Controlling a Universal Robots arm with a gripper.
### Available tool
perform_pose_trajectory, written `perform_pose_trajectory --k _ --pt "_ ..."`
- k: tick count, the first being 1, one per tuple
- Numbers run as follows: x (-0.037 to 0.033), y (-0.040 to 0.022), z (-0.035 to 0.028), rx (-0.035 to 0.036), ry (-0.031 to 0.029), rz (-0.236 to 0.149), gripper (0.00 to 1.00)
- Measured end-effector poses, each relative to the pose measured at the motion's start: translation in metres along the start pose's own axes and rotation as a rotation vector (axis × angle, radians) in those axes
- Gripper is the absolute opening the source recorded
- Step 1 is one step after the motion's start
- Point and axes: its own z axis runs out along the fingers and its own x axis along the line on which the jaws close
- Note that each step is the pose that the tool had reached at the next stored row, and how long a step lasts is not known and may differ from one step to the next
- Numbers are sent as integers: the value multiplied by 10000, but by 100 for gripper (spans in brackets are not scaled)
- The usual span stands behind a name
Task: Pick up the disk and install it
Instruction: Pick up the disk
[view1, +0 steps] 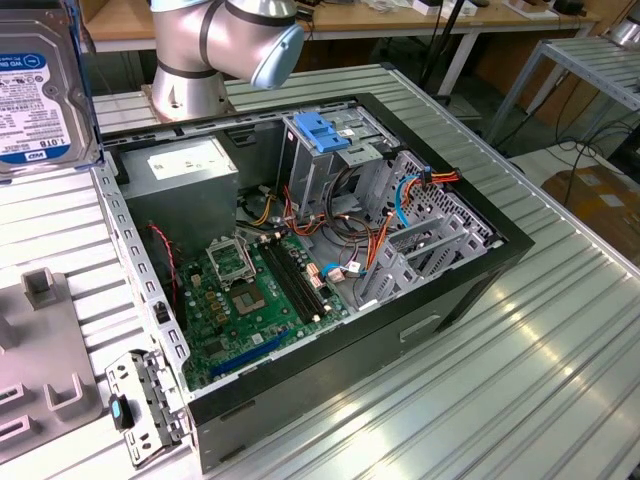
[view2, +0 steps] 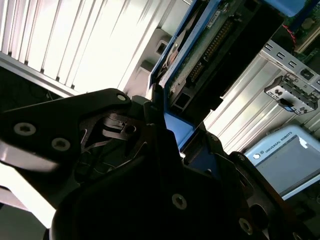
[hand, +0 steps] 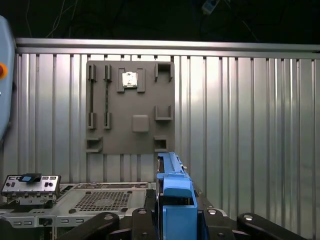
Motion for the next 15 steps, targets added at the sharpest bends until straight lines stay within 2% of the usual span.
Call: perform_pose_trajectory --k 6,15 --pt "0 -87 0 0 3 0 37" --pt "-1 -256 0 0 12 0 37"
